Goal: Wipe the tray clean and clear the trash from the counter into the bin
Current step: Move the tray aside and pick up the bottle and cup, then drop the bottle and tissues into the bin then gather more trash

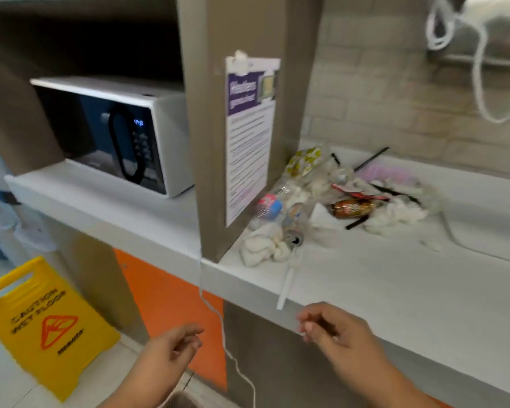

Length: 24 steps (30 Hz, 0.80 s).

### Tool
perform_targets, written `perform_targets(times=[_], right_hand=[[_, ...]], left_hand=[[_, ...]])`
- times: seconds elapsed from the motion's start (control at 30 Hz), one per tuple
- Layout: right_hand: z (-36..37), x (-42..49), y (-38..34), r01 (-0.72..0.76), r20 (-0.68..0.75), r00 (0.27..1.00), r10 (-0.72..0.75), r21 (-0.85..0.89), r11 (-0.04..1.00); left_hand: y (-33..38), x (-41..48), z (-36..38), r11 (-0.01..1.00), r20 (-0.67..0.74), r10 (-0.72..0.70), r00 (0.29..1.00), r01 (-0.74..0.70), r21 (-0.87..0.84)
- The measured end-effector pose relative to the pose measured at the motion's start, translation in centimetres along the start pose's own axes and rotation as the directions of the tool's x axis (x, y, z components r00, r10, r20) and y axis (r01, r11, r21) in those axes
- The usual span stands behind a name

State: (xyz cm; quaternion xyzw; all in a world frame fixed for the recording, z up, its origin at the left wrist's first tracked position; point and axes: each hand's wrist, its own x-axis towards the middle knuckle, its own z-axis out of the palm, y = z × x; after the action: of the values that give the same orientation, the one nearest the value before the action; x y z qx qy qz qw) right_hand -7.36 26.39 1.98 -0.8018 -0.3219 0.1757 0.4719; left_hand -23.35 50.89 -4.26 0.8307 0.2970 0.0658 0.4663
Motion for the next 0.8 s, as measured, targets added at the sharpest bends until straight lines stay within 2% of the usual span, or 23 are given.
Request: perform_targets(times=[0.13, 0.23, 0.43, 0.63, 0.7, 0.8], right_hand=[[-8.0, -2.1, 1.0, -0.065, -0.31, 0.947, 0.083, 0.071, 0.995], [-13.3, -3.7, 2.7, -0.132, -0.456, 0.873, 0.174, 0.122, 0.984], [-22.8, -6.8, 7.4, -0.243, -0.59, 0.77, 0.242, 0.08, 0.967], [-33.8, -8.9, 11.1, -0.238, -0.768, 0.602, 0.219, 0.089, 0.967], [-36.7, -9.3, 12.1, -0.25, -0.783, 0.579, 0.228, 0.095, 0.963], [-39.6, -10.1, 13.8, -0.326, -0.757, 0.6, 0.258, 0.064, 0.943]], left_hand=[[7.0, 1.3, 1.5, 0.987, -0.007, 0.159, 0.987, -0.159, -0.036], [12.3, 2.5, 4.0, 0.966, 0.054, 0.253, 0.966, -0.249, -0.064], [20.9, 4.7, 11.7, 0.93, 0.181, 0.364, 0.913, -0.345, -0.129], [27.4, 6.0, 20.5, 0.916, 0.32, 0.401, 0.858, -0.375, -0.141], [29.2, 6.2, 23.0, 0.911, 0.346, 0.413, 0.842, -0.383, -0.156], [31.4, 6.4, 26.2, 0.903, 0.384, 0.428, 0.818, -0.4, -0.155]])
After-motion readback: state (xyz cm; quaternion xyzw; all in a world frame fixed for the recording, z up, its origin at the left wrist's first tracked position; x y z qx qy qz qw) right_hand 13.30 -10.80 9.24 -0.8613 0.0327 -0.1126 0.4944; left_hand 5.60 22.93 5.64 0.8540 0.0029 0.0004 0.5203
